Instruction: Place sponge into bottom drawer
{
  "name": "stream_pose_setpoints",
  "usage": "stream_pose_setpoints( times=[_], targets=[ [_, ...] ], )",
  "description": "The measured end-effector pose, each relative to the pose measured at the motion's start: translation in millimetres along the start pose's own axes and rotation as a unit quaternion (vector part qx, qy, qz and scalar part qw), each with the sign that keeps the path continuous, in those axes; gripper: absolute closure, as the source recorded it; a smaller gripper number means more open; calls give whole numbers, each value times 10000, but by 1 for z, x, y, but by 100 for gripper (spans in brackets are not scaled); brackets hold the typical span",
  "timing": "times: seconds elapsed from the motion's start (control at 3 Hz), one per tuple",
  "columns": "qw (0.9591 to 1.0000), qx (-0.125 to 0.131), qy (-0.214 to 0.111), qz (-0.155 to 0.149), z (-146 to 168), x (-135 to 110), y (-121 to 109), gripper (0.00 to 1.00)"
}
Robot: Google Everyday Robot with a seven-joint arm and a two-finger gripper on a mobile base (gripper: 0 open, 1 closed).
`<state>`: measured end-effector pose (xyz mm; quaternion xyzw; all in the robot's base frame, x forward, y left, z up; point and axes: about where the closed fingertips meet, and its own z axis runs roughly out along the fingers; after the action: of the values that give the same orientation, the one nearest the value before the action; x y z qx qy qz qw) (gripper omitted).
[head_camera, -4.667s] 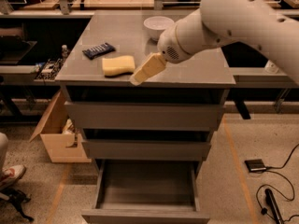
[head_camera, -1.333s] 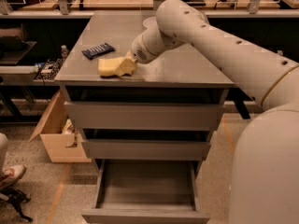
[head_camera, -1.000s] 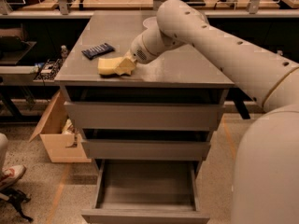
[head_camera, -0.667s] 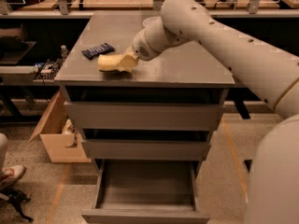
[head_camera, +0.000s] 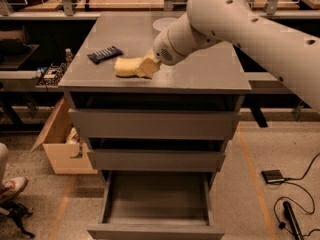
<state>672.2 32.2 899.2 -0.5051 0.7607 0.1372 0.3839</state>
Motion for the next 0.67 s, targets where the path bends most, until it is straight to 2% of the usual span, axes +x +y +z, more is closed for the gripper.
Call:
stream_pose_setpoints(
  times=[0.33, 0.67],
  targets=[
    [9987, -46, 470, 176, -10, 20, 21, 100],
    [9947, -400, 828, 454, -8, 43, 45, 100]
  ],
)
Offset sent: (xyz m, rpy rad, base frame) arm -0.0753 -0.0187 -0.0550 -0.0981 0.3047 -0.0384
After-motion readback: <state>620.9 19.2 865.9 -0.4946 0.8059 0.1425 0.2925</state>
